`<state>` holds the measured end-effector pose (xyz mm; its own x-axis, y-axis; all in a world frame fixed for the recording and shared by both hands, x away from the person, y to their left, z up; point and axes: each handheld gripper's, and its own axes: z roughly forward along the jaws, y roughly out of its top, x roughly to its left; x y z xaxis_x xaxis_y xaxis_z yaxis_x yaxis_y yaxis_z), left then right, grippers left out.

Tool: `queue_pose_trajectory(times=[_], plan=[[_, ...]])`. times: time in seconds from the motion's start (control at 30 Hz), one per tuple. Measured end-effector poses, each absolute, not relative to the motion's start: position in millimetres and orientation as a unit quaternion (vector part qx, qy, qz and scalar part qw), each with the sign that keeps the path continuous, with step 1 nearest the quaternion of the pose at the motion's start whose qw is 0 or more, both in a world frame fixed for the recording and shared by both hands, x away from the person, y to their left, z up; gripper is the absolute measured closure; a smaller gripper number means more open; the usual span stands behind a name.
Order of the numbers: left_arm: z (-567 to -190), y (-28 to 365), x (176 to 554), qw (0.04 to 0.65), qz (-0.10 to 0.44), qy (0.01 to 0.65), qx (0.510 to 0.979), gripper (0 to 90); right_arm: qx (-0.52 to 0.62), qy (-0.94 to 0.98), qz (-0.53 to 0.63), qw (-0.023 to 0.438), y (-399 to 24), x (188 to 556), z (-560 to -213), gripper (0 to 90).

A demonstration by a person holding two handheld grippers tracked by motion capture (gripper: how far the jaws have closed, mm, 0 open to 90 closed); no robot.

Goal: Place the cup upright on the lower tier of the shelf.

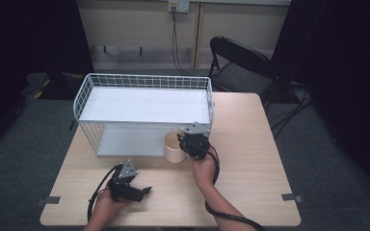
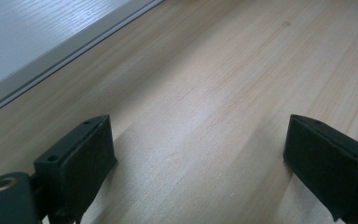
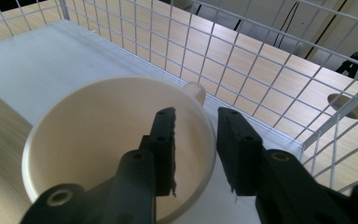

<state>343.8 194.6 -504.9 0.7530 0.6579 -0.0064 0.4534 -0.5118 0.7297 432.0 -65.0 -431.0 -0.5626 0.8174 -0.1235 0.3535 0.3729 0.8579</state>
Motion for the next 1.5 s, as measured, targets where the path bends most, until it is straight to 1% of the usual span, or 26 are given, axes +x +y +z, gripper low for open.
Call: queue_pose_trajectory(times=[0.17, 0.23, 0.37, 0.43, 0.47, 0.5, 0.53, 0.57, 0.67, 0.7, 0.77, 1.13, 1.4, 1.5], plan=[[-504.9, 194.6, 343.9, 0.373, 0.137, 0.324, 0.859, 8.1, 0.371, 0.777, 0.428, 0.274, -66.0, 428.7, -425.3, 56.0], [-504.9, 194.6, 343.8, 0.373, 0.137, 0.324, 0.859, 8.1, 0.37, 0.776, 0.432, 0.273, -67.3, 427.1, -423.4, 53.2], [-504.9, 194.6, 343.9, 0.373, 0.137, 0.324, 0.859, 8.1, 0.379, 0.771, 0.448, 0.248, -71.3, 424.7, -418.4, 42.2], [-504.9, 194.6, 343.8, 0.373, 0.137, 0.324, 0.859, 8.1, 0.38, 0.77, 0.455, 0.236, -72.3, 422.6, -415.9, 34.4], [-504.9, 194.6, 343.8, 0.373, 0.137, 0.324, 0.859, 8.1, 0.38, 0.77, 0.455, 0.236, -72.3, 422.6, -415.9, 34.4], [-504.9, 194.6, 343.8, 0.373, 0.137, 0.324, 0.859, 8.1, 0.38, 0.77, 0.456, 0.235, -72.8, 421.6, -414.9, 31.8], [-504.9, 194.6, 343.8, 0.373, 0.137, 0.324, 0.859, 8.1, 0.382, 0.769, 0.46, 0.227, -73.5, 420.3, -413.8, 26.4], [-504.9, 194.6, 343.8, 0.373, 0.137, 0.324, 0.859, 8.1, 0.389, 0.764, 0.466, 0.217, -75.5, 417.7, -412.6, 23.1], [-504.9, 194.6, 343.8, 0.373, 0.137, 0.324, 0.859, 8.1, 0.392, 0.764, 0.472, 0.201, -77.2, 415.0, -413.1, 20.8], [-504.9, 194.6, 343.8, 0.373, 0.137, 0.324, 0.859, 8.1, 0.393, 0.765, 0.472, 0.195, -77.6, 413.6, -414.6, 17.7], [-504.9, 194.6, 343.8, 0.373, 0.137, 0.324, 0.859, 8.1, 0.393, 0.767, 0.471, 0.188, -77.4, 411.9, -416.4, 14.9], [-504.9, 194.5, 343.9, 0.373, 0.137, 0.324, 0.859, 8.1, 0.389, 0.779, 0.455, 0.184, -76.1, 407.7, -430.2, 13.8], [-504.9, 194.6, 343.9, 0.373, 0.137, 0.324, 0.859, 8.1, 0.386, 0.782, 0.453, 0.184, -71.3, 407.6, -432.9, 16.3], [-504.9, 194.6, 343.9, 0.373, 0.137, 0.324, 0.859, 8.1, 0.387, 0.783, 0.447, 0.193, -69.5, 407.2, -433.4, 17.5]])
